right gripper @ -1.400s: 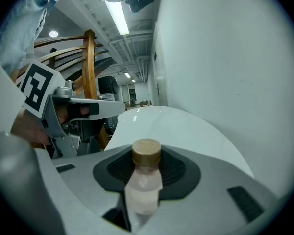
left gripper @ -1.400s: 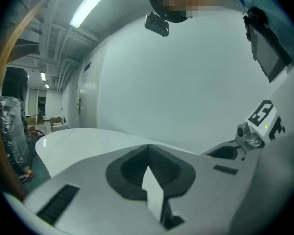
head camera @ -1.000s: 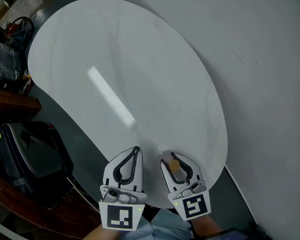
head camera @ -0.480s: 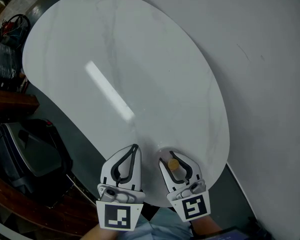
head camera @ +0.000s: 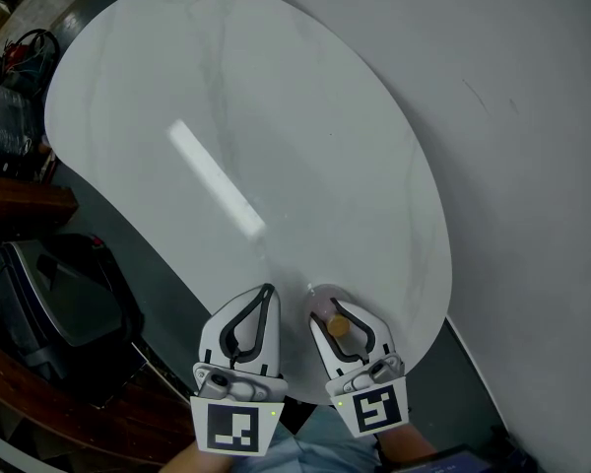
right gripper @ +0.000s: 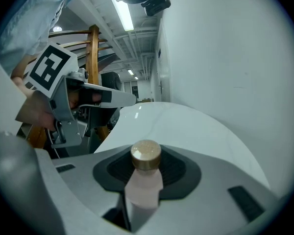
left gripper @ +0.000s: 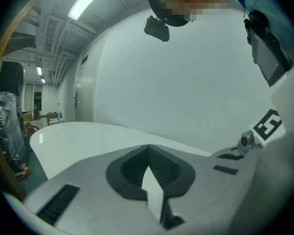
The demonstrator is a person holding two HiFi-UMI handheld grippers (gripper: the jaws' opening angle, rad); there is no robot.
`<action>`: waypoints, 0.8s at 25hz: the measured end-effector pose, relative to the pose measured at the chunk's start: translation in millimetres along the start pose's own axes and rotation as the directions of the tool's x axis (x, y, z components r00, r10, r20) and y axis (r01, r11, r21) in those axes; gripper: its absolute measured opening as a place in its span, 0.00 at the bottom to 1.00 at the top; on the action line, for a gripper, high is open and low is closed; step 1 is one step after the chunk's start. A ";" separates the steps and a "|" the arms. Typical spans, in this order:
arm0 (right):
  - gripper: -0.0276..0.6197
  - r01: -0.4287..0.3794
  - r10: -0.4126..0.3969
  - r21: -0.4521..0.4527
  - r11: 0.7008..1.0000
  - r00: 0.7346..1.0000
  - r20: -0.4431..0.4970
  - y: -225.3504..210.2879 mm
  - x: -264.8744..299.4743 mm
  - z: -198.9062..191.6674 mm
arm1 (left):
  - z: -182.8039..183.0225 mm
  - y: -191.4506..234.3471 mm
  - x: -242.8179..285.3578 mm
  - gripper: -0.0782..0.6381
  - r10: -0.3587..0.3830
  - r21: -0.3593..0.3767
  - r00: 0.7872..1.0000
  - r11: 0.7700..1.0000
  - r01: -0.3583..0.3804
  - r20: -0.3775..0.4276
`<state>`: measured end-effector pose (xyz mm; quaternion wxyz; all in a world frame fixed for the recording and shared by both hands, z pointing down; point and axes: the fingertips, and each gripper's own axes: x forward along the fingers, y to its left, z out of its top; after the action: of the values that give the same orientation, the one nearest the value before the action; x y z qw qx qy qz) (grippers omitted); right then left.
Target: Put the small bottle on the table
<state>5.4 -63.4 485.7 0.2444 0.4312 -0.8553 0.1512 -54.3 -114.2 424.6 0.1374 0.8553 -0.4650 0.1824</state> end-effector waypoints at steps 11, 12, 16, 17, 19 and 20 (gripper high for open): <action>0.25 -0.002 0.001 -0.064 0.998 1.000 -0.021 4.8 2.5 -1.2 | 4.2 0.4 -10.0 0.11 0.014 0.022 1.000 1.000 -0.014 0.020; 0.27 -0.005 0.004 -0.069 0.998 1.000 -0.018 5.0 2.5 0.4 | 4.2 0.7 -10.9 0.11 0.017 0.020 1.000 1.000 -0.017 0.021; 0.30 0.005 -0.002 -0.050 0.999 0.998 0.061 3.7 -1.0 18.2 | 8.1 1.6 -18.9 0.11 0.033 0.014 0.999 0.999 -0.033 0.036; 0.30 0.028 -0.027 -0.003 1.000 0.989 0.144 0.7 -3.2 32.2 | 11.2 2.1 -21.6 0.11 0.039 0.011 0.998 0.999 -0.040 0.046; 0.30 0.061 -0.092 0.105 0.993 0.944 0.318 -6.2 -8.5 62.7 | 18.3 3.3 -26.4 0.11 0.057 0.001 0.996 0.998 -0.057 0.071; 0.30 0.066 -0.108 0.128 0.990 0.925 0.365 -8.3 -11.4 72.5 | 22.2 3.2 -28.5 0.11 0.064 0.000 0.994 0.998 -0.064 0.085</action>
<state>-3.0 -94.7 419.4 0.0599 0.5027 -0.8561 0.1041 -67.1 -103.6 392.4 0.1106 0.8471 -0.4975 0.1507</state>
